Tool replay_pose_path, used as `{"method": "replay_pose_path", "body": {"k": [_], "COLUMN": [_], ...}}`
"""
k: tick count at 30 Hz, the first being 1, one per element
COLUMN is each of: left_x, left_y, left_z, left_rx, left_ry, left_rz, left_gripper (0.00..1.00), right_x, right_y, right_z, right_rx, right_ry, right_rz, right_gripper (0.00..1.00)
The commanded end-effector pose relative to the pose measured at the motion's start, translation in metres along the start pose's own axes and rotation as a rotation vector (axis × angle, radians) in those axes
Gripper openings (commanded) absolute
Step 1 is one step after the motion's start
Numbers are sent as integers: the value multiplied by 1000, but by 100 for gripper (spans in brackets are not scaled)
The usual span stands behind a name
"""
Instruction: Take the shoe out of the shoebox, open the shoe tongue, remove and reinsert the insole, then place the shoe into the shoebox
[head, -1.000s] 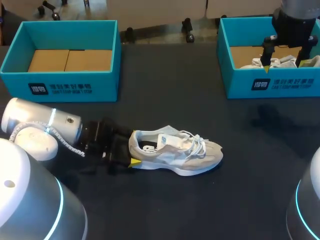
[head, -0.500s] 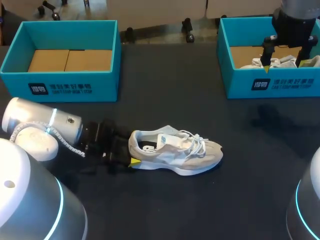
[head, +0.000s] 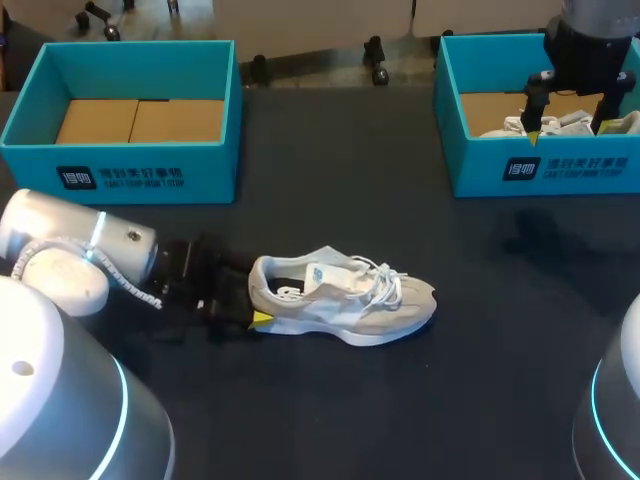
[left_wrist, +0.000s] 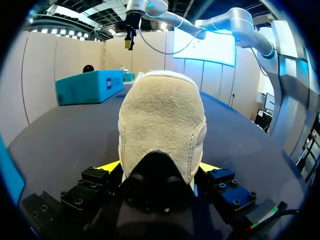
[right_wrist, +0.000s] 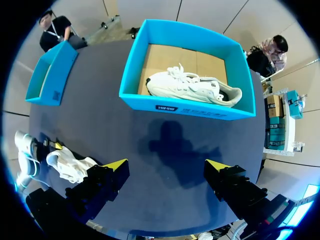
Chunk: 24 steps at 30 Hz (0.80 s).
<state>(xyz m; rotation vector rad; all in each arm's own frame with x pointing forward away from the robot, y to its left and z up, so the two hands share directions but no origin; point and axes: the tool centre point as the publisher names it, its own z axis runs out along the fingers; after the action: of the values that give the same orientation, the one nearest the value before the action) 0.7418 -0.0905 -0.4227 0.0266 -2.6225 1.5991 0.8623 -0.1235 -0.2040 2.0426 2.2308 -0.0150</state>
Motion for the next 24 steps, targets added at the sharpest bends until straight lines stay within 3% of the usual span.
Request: {"method": "replay_pose_path", "body": {"k": [1, 24], "left_x": [-4, -2], "left_y": [4, 1], "left_z": [-6, -9], "left_rx": [-6, 4], "left_ry": [2, 0], "left_rz": [-1, -8], "left_gripper": [0, 0], "right_x": [0, 0], "right_y": [-1, -1], "right_z": [1, 1], "right_rx": [-2, -2], "right_ry": [2, 2], "right_rz": [0, 0], "right_gripper": [100, 100]}}
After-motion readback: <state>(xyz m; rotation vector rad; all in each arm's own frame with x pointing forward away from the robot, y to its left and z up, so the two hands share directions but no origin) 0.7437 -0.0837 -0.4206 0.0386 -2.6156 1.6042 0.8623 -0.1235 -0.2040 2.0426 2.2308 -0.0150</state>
